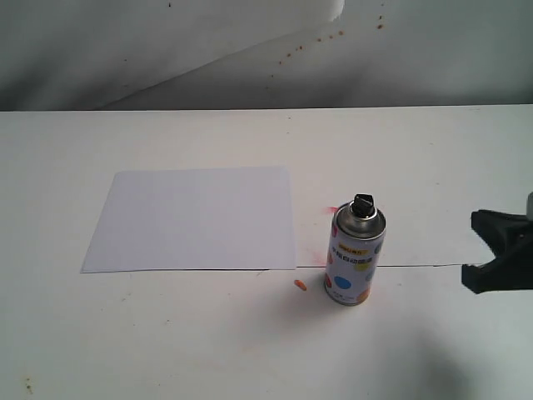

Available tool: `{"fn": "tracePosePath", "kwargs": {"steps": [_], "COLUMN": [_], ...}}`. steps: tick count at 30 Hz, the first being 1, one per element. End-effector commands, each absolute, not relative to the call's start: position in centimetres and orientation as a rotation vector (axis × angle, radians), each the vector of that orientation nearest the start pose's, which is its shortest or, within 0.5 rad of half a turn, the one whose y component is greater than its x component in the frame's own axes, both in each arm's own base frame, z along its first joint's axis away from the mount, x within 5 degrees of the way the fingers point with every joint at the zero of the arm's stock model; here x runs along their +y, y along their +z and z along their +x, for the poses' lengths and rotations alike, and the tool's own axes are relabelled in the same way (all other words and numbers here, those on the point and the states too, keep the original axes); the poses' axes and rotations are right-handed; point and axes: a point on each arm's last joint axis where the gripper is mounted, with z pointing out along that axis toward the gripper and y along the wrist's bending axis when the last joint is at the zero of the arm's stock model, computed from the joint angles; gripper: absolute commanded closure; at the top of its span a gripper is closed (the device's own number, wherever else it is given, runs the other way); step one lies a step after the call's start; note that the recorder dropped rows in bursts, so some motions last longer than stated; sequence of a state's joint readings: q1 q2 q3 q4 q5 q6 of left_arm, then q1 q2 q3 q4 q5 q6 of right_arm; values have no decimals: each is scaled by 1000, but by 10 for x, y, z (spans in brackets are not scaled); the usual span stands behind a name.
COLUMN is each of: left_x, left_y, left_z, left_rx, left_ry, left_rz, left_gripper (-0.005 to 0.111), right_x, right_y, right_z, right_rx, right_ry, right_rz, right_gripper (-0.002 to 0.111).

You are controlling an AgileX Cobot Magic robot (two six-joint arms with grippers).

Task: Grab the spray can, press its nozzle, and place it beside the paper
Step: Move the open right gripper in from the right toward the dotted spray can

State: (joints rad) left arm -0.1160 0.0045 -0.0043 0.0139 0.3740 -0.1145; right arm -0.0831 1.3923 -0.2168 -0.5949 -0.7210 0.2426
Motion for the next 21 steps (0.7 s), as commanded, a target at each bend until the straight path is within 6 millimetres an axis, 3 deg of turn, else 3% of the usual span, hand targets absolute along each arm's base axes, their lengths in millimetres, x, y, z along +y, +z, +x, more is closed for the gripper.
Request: {"fn": "tracePosePath", "kwargs": {"steps": [1, 4, 15, 18, 20, 21], "left_x": [-6, -6, -6, -6, -6, -6], "left_y": [181, 181, 181, 181, 181, 181], "left_z": [53, 53, 53, 53, 53, 53], "left_rx": [1845, 1845, 1845, 1845, 1845, 1845], "left_ry": [-147, -147, -147, -147, -147, -147], "left_rz": [17, 17, 17, 17, 17, 17], "left_gripper": [107, 107, 107, 107, 107, 107], "right_x": [19, 21, 39, 41, 41, 41], "right_y": [139, 133, 118, 118, 118, 118], "right_z": [203, 204, 197, 195, 195, 195], "right_rx": [2047, 2050, 2019, 2031, 2042, 2051], "right_ry": [242, 279, 479, 525, 544, 556], "right_rz": [-400, -392, -636, -629, -609, -588], "right_gripper": [108, 108, 107, 90, 72, 49]}}
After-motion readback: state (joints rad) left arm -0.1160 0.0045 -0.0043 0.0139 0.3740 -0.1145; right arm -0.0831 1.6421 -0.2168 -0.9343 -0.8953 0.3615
